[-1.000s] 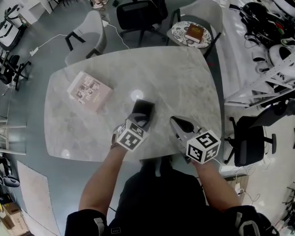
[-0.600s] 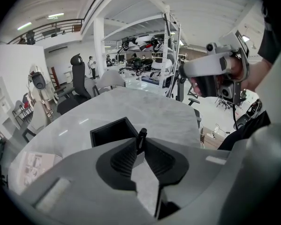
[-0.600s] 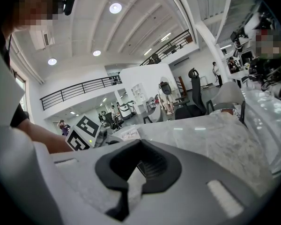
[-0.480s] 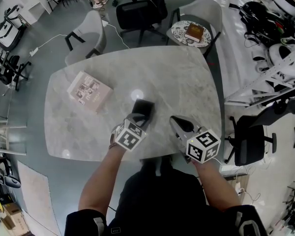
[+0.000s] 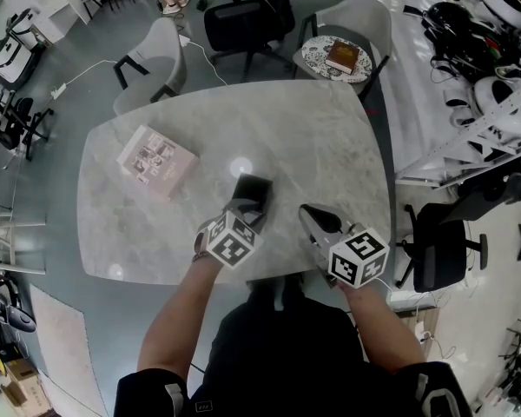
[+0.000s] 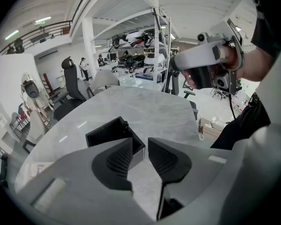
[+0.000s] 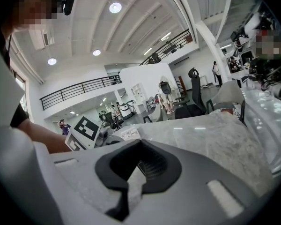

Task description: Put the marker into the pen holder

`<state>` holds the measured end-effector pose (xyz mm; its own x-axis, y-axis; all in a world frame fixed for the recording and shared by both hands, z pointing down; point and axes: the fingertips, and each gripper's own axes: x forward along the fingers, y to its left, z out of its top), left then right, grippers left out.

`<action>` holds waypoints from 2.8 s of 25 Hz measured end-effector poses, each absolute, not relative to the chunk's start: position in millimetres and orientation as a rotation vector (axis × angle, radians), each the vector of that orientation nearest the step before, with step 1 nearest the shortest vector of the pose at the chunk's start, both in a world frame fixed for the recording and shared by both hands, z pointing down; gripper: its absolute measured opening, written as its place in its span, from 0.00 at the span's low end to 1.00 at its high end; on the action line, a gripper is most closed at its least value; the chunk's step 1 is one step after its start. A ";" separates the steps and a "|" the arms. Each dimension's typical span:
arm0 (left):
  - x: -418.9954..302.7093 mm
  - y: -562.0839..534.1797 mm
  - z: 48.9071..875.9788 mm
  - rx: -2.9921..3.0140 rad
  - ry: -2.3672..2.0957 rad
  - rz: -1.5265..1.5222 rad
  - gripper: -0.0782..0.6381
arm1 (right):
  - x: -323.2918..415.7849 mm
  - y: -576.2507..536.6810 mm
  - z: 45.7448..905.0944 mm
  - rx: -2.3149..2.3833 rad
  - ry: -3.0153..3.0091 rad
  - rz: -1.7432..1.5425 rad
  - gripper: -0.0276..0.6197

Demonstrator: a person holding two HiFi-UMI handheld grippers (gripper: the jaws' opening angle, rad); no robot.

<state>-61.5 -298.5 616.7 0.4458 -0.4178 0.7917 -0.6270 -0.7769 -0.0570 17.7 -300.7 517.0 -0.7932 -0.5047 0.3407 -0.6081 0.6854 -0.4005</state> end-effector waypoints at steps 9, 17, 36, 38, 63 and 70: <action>-67.7 -342.7 604.8 2.379 -1.049 1.126 0.31 | 23.4 -301.9 517.4 0.912 -2.680 0.751 0.05; -56.5 -357.0 608.6 2.397 -1.060 1.170 0.30 | 34.9 -307.4 519.0 0.944 -2.669 0.761 0.05; -43.3 -376.2 615.9 2.405 -1.087 1.214 0.18 | 50.1 -318.2 525.7 0.993 -2.654 0.796 0.05; -45.7 -372.1 614.7 2.409 -1.088 1.209 0.18 | 47.8 -317.2 525.9 0.988 -2.656 0.796 0.05; -59.6 -294.0 583.7 2.455 -1.225 1.110 0.24 | 14.2 -271.0 516.6 0.768 -2.730 0.748 0.05; -64.6 -274.5 530.6 2.484 -1.436 0.926 0.27 | 25.7 -256.0 496.8 0.748 -2.775 0.716 0.05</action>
<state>-64.6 -274.5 530.6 0.3602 -0.7426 0.5646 -0.8205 -0.5402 -0.1872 25.7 -256.0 496.8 -0.8574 -0.4264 0.2882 -0.5126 0.7575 -0.4041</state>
